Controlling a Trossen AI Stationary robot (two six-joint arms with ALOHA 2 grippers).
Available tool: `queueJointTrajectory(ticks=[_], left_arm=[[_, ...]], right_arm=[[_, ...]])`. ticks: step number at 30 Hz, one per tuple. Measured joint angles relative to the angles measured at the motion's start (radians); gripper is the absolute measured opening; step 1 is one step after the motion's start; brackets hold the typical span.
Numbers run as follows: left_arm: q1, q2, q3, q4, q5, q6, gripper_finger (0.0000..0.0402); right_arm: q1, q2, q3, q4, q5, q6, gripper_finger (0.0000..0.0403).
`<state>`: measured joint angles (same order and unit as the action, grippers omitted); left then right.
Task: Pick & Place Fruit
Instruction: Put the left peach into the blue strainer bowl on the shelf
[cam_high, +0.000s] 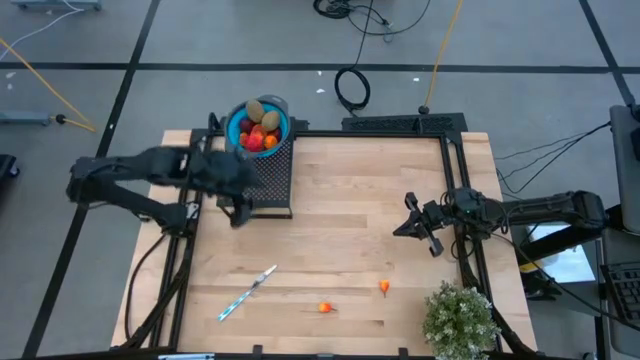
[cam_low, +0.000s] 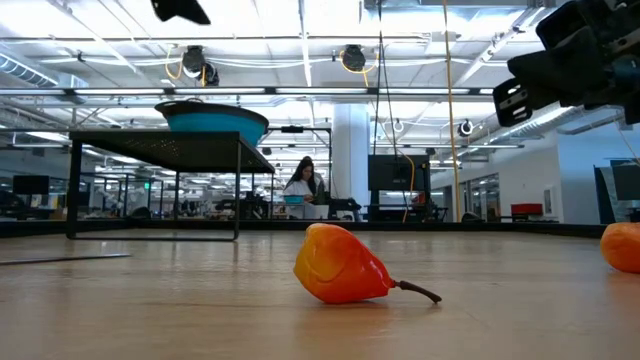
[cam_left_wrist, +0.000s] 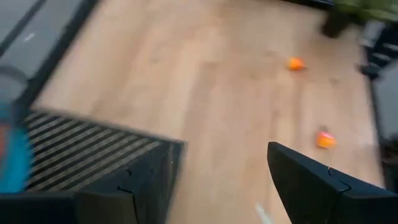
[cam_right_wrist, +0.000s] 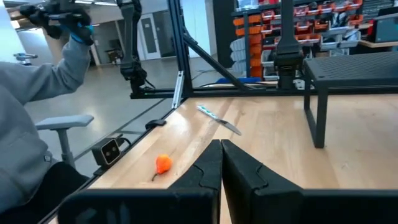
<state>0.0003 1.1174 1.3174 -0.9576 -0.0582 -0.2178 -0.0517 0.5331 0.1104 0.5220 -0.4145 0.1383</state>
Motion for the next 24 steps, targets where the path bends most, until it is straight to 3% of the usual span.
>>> queueJointTrajectory(ticks=[6, 12, 24], left_arm=[[-0.233, 0.105, 0.0, 0.109, -0.038, 0.03, 0.0262], [-0.392, 0.254, 0.0, 0.19, -0.109, 0.112, 0.0262], [-0.474, 0.56, 0.0, 0.435, -0.136, 0.137, 0.0262]], right_arm=[[0.01, 0.0, 0.0, 0.003, 0.002, 0.0, 0.0], [0.01, 0.0, 0.0, 0.003, 0.003, -0.001, 0.0], [0.01, 0.0, 0.0, 0.003, 0.003, -0.023, 0.0]])
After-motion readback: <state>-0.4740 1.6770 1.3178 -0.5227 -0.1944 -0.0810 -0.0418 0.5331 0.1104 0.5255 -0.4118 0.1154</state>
